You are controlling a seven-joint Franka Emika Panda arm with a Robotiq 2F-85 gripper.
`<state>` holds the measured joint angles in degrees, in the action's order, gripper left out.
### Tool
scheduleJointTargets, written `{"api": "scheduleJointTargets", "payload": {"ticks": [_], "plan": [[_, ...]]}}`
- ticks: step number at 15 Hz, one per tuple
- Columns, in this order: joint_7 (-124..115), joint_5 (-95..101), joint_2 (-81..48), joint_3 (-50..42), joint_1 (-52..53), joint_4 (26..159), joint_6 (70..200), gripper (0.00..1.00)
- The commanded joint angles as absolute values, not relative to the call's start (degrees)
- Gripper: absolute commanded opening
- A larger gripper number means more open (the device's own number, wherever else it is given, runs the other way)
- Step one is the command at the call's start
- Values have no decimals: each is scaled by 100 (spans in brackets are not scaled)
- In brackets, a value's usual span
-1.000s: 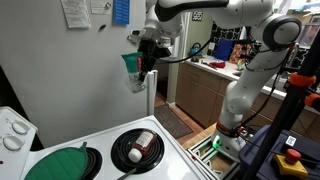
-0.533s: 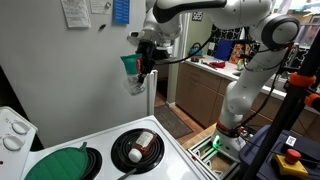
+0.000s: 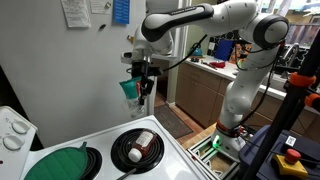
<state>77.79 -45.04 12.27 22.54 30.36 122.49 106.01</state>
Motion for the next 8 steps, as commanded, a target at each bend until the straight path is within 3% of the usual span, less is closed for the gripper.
{"api": "scheduleJointTargets", "payload": {"ticks": [1, 8], "plan": [[8271, -4415, 1043, 2531, 3028, 12478, 11092, 26], [8480, -4249, 399, 2860, 3066, 12708, 13076, 26]]}}
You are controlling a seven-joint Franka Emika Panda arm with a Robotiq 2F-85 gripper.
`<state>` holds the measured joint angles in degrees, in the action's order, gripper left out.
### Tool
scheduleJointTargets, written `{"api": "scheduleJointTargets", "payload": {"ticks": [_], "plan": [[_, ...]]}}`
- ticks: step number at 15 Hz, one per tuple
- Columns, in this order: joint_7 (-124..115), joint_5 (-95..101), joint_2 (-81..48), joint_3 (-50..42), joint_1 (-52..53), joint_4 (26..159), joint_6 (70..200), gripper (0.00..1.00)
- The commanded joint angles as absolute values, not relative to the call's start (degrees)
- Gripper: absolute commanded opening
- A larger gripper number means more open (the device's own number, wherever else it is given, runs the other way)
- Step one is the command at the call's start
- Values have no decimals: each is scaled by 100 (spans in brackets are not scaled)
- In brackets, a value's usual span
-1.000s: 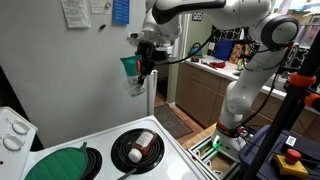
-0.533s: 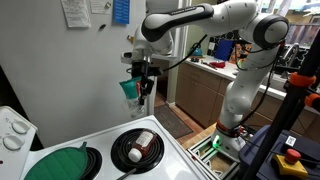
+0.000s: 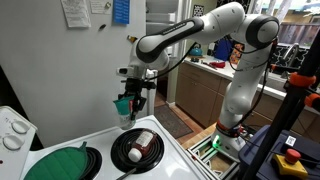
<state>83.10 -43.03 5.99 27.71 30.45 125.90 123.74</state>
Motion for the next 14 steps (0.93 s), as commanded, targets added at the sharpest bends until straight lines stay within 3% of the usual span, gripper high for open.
{"api": "scheduleJointTargets", "payload": {"ticks": [1, 2, 3, 8, 9, 14], "plan": [[8418, -4273, 308, 2873, 3072, 12720, 13226, 26], [8340, -4287, 413, 2828, 3050, 12643, 12897, 26], [8339, -4287, 342, 2839, 3045, 12643, 12955, 51], [8339, -4287, 325, 2836, 3039, 12615, 12954, 51], [8679, -4424, 178, 2817, 3043, 12527, 12882, 26], [9989, -4745, -330, 2862, 3001, 12465, 13170, 26]]}}
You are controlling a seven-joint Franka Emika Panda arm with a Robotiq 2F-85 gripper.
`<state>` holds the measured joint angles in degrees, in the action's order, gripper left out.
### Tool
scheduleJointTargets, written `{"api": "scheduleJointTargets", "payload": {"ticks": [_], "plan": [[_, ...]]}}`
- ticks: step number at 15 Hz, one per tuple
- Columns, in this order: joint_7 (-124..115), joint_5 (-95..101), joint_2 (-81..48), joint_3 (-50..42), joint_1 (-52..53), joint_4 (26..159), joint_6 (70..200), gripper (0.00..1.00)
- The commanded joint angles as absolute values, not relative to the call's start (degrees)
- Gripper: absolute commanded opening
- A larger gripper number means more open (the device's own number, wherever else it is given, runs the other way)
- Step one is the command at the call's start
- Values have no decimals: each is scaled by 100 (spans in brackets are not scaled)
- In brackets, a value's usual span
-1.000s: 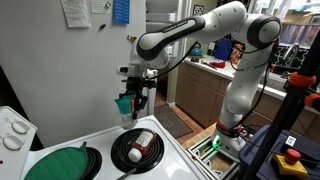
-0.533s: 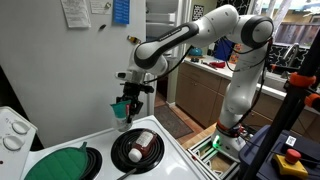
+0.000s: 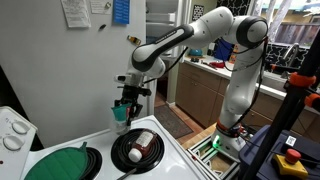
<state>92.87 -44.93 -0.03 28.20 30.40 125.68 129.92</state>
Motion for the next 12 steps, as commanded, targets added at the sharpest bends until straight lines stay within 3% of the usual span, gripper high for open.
{"api": "scheduleJointTargets", "payload": {"ticks": [1, 7, 12], "plan": [[10181, -4820, -417, 2881, 2989, 12479, 13273, 26], [11143, -5618, -1017, 3071, 2969, 12305, 14337, 26], [11860, -6398, -1450, 3159, 2947, 12034, 14404, 26]]}}
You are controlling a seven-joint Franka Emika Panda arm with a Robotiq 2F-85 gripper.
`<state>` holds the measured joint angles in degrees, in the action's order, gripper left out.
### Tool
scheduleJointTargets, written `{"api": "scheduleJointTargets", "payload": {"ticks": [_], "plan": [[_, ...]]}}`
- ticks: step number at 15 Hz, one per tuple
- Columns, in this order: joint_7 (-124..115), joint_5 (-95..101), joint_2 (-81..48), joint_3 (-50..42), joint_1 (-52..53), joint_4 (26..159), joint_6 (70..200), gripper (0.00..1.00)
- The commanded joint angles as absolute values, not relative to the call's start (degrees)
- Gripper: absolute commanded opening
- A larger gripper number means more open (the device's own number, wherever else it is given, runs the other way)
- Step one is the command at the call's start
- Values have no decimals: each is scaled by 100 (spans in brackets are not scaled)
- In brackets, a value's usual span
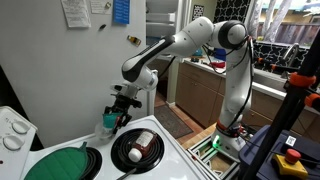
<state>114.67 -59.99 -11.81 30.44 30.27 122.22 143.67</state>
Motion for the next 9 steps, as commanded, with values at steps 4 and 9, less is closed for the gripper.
{"api": "scheduleJointTargets", "payload": {"ticks": [4, 9], "plan": [[11764, -6412, -1632, 3091, 2966, 11992, 14341, 26], [11574, -6343, -1769, 3081, 2945, 11912, 14203, 76]]}}
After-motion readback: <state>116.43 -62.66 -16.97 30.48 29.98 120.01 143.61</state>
